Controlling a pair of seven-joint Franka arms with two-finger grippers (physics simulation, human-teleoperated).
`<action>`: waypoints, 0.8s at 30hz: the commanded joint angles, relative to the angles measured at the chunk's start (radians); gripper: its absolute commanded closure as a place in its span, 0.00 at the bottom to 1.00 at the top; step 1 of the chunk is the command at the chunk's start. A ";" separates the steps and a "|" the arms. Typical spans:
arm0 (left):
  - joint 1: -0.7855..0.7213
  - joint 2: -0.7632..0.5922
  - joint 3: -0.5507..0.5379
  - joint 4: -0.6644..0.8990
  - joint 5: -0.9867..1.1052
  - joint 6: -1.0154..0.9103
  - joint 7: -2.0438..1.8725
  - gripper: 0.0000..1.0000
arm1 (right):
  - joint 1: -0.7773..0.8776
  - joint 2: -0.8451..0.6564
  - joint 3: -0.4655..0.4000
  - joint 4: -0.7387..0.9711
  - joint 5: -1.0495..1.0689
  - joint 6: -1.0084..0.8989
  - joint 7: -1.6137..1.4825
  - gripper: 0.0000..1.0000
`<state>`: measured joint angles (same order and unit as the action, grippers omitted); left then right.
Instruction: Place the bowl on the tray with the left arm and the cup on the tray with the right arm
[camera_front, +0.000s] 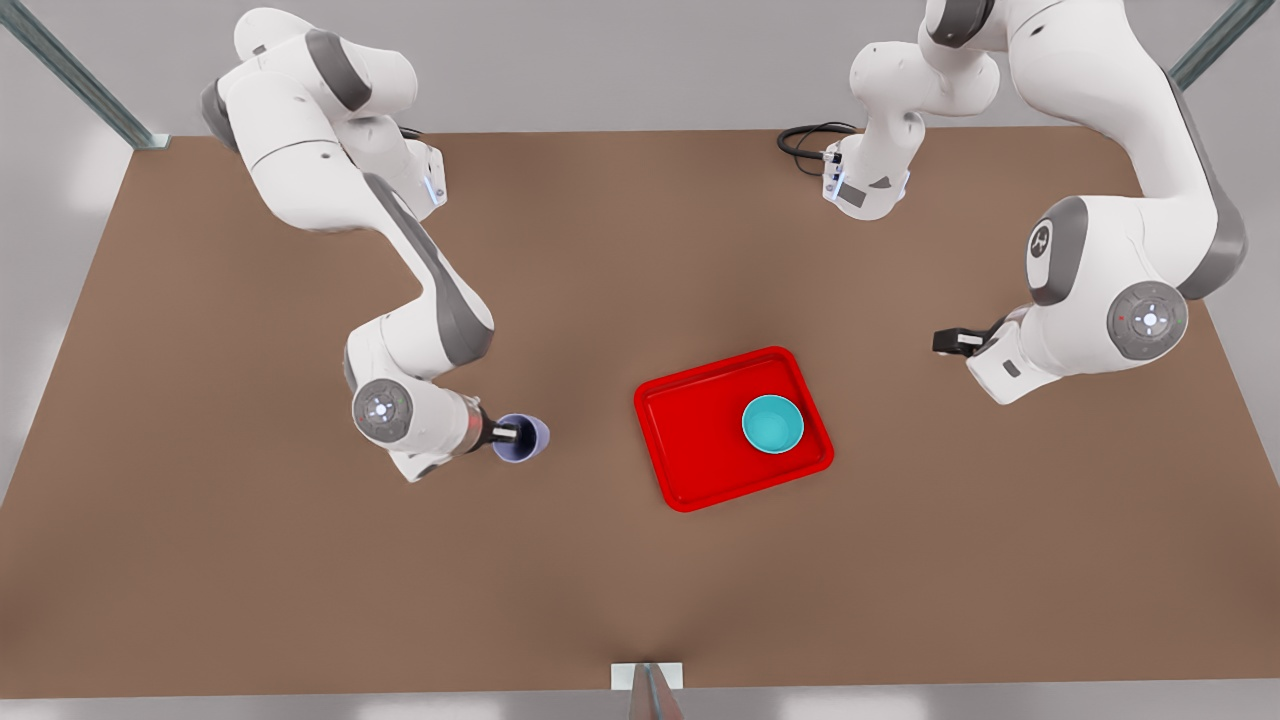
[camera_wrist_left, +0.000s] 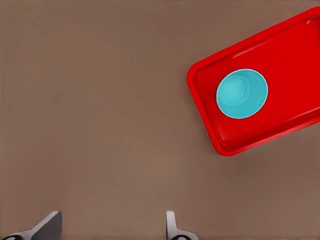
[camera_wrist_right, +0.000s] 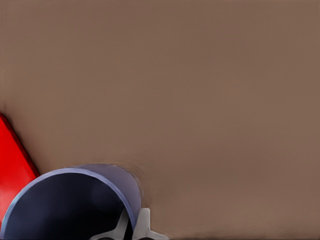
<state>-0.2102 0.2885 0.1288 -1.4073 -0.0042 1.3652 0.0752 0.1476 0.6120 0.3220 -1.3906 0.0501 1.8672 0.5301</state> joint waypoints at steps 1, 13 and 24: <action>0.000 0.000 0.000 -0.001 0.003 0.000 0.000 0.00 | 0.004 0.000 0.000 -0.001 -0.006 0.000 0.002 0.79; 0.000 0.001 0.003 0.001 0.001 0.002 -0.002 0.00 | 0.256 0.209 -0.008 0.211 -0.009 0.314 0.231 0.79; 0.002 0.009 0.005 0.001 -0.002 0.003 -0.003 0.00 | 0.405 0.359 -0.017 0.320 -0.240 0.379 0.252 0.79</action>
<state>-0.2083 0.2977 0.1340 -1.4067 -0.0057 1.3683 0.0721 0.5550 0.9809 0.3001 -1.0709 -0.1875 2.2505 0.7768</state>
